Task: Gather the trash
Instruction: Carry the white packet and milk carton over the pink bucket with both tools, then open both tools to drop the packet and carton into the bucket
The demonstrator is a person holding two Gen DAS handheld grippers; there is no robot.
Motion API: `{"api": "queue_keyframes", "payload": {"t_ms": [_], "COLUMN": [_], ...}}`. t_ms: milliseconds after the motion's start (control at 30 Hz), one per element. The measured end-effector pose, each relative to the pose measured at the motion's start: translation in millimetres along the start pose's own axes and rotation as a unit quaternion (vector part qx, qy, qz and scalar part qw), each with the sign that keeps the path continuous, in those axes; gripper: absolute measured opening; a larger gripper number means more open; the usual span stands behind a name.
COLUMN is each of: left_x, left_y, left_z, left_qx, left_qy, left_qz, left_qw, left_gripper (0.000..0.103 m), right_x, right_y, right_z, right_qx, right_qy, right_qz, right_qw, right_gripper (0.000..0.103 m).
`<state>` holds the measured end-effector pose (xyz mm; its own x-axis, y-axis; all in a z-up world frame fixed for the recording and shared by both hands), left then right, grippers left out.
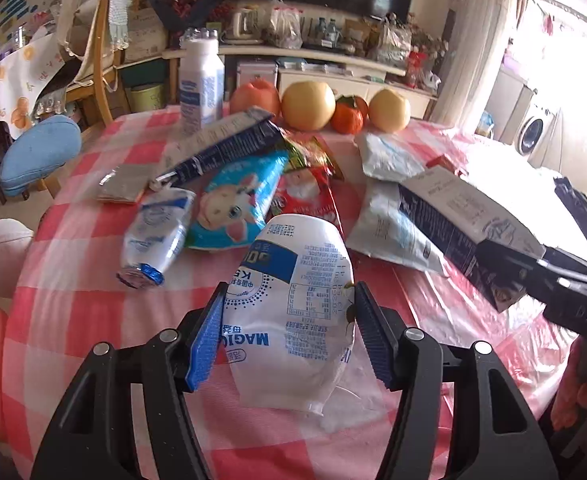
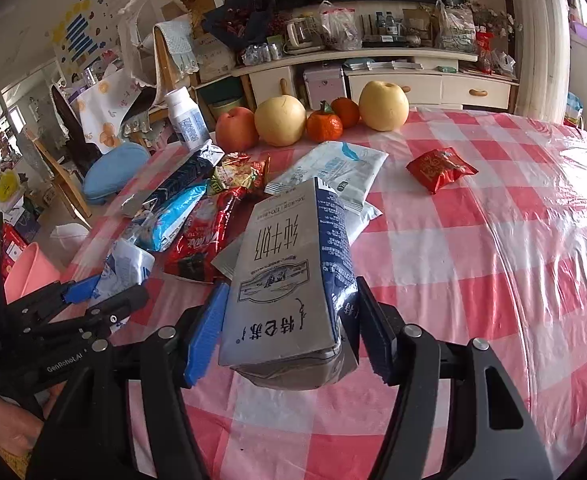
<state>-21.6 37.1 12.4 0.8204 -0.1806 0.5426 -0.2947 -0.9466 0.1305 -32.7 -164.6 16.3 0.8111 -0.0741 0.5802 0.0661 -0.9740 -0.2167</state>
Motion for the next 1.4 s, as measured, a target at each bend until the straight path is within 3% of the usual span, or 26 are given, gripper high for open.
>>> {"api": "queue_keyframes", "payload": {"t_ms": [300, 467, 600, 767, 800, 967, 1033, 1100, 1167, 1267, 1400], "left_x": [12.2, 11.3, -0.5, -35.1, -46.1, -84.3, -94.8, -98.8, -101.3, -94.4, -77.3], "left_y": [-51.8, -120.3, -189.0, -282.8, -301.9, -358.8, -371.8, -376.9, -378.4, -373.4, -364.6], "left_z": [-46.6, -84.0, -115.6, -146.3, -151.3, -161.9, -161.4, -160.2, -162.2, -161.2, -159.0], "left_qx": [0.015, 0.062, 0.128, 0.214, 0.226, 0.246, 0.249, 0.252, 0.262, 0.271, 0.271], "left_qy": [0.049, 0.084, 0.106, 0.104, 0.101, 0.087, 0.077, 0.071, 0.072, 0.075, 0.093], "left_qz": [-0.076, -0.166, -0.243, -0.348, -0.375, -0.464, -0.484, -0.494, -0.495, -0.475, -0.438], "left_qw": [0.9958, 0.9805, 0.9556, 0.9068, 0.8931, 0.8467, 0.8356, 0.8288, 0.8251, 0.8336, 0.8524], "left_gripper": [0.063, 0.063, 0.063, 0.063, 0.063, 0.063, 0.065, 0.074, 0.077, 0.083, 0.085], "right_x": [11.1, 17.2, 21.5, 21.8, 20.6, 12.5, 7.9, 4.4, 6.3, 15.1, 22.0], "right_y": [-60.9, -138.4, -209.7, -305.2, -321.9, -398.9, -422.2, -434.7, -436.2, -419.5, -382.1], "right_z": [-16.9, -19.8, -13.1, 7.5, 11.1, 34.0, 47.9, 62.0, 68.3, 71.9, 69.4], "right_qx": [0.036, 0.083, 0.126, 0.173, 0.178, 0.198, 0.194, 0.198, 0.198, 0.211, 0.204], "right_qy": [0.018, 0.017, 0.005, -0.023, -0.026, -0.053, -0.064, -0.081, -0.077, -0.073, -0.067], "right_qz": [-0.049, -0.113, -0.167, -0.238, -0.250, -0.309, -0.324, -0.332, -0.323, -0.275, -0.223], "right_qw": [0.998, 0.990, 0.978, 0.955, 0.951, 0.929, 0.924, 0.919, 0.922, 0.935, 0.951], "right_gripper": [0.063, 0.063, 0.063, 0.063, 0.063, 0.064, 0.064, 0.064, 0.067, 0.084, 0.088]}}
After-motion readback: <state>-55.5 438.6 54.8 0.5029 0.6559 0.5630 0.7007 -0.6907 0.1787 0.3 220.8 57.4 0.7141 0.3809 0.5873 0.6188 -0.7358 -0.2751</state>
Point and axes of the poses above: each gripper's, at about its wrist camera, not at the fingertips, and z roughly the way its jaws point, y to its right, x to its top, the point moved 5 cm from there along z, roughly the way its jaws point, and after that the axes turned 9 degrees about -y, right-handed, at the moved point
